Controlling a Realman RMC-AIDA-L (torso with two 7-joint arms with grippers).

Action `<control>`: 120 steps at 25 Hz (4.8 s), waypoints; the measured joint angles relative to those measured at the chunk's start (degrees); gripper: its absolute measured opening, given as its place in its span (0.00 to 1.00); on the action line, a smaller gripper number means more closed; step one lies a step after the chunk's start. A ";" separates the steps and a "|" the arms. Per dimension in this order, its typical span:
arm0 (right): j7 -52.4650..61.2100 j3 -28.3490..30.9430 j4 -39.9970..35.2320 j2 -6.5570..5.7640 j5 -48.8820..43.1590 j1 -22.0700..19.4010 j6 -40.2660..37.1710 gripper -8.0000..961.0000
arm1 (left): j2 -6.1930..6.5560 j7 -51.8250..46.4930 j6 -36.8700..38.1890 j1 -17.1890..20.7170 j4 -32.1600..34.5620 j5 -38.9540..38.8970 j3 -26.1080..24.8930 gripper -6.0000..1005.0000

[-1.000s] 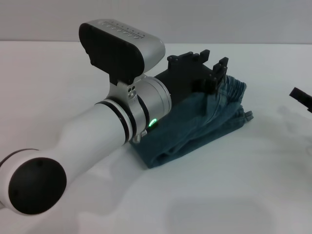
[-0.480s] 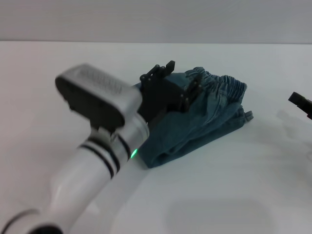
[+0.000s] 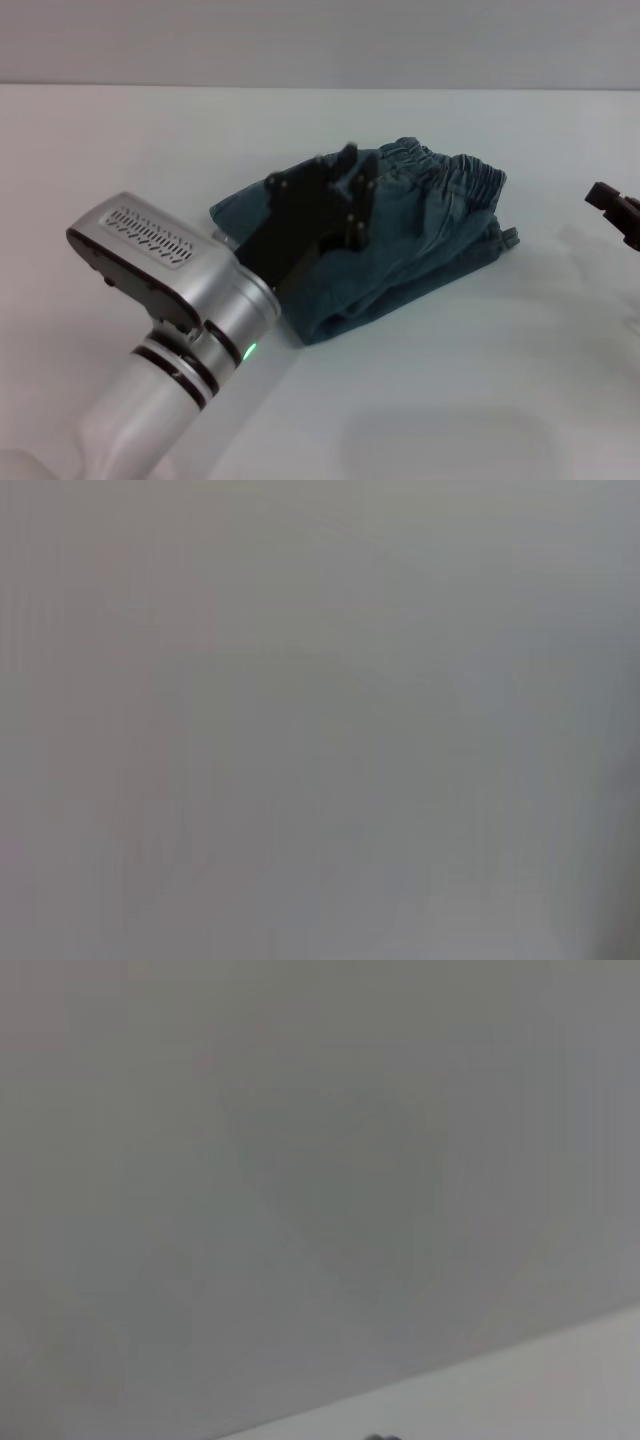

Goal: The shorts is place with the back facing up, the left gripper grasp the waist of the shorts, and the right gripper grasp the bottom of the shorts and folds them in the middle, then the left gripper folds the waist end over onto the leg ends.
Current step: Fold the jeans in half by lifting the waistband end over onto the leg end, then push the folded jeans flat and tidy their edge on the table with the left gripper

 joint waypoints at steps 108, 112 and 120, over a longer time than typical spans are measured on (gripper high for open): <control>-33.22 -0.44 17.70 0.21 10.56 2.42 -10.78 0.13 | -0.12 -30.49 -0.31 -13.92 28.69 3.64 5.46 0.08; -33.22 -0.69 17.69 0.20 10.58 2.35 -10.82 0.13 | -0.21 -30.46 -0.31 -14.73 29.96 3.56 5.37 0.09; -35.37 -0.65 17.32 0.20 10.38 2.13 -10.75 0.14 | -0.21 -27.55 1.84 -14.33 30.57 3.47 3.15 0.09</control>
